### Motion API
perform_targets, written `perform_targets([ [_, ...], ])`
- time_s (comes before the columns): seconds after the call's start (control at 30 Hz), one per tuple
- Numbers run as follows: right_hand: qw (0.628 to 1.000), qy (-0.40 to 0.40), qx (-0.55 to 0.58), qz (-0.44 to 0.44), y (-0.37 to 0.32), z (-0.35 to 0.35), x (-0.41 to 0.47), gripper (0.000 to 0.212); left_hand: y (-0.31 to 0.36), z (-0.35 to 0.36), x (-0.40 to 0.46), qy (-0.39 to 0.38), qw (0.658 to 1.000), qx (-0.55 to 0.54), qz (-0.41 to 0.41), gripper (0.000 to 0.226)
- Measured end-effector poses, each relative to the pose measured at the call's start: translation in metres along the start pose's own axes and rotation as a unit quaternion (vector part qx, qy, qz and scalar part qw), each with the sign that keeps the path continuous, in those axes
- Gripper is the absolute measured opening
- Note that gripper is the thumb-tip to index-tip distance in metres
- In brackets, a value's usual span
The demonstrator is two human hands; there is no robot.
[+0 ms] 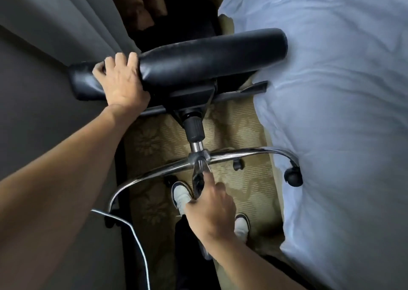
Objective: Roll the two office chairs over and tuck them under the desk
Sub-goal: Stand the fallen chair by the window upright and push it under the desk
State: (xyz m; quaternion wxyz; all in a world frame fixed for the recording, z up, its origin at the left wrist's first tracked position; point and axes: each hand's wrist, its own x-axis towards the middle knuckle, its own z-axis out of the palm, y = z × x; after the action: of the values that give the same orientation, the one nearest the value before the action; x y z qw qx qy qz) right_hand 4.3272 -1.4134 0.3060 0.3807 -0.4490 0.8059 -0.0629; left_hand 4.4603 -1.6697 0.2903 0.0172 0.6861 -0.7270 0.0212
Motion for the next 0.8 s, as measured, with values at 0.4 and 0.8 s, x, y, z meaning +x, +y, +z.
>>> perform_targets([
  [0.4,1.000,0.007,-0.005,0.009,0.088,0.045,-0.104,0.081,0.016,-0.046,-0.164,0.103,0.994,0.003,-0.027,0.061],
  [0.8,0.998,0.049,0.000,-0.048,0.162,0.099,-0.163,0.078,0.003,-0.055,-0.276,0.124,0.992,-0.007,-0.031,0.063],
])
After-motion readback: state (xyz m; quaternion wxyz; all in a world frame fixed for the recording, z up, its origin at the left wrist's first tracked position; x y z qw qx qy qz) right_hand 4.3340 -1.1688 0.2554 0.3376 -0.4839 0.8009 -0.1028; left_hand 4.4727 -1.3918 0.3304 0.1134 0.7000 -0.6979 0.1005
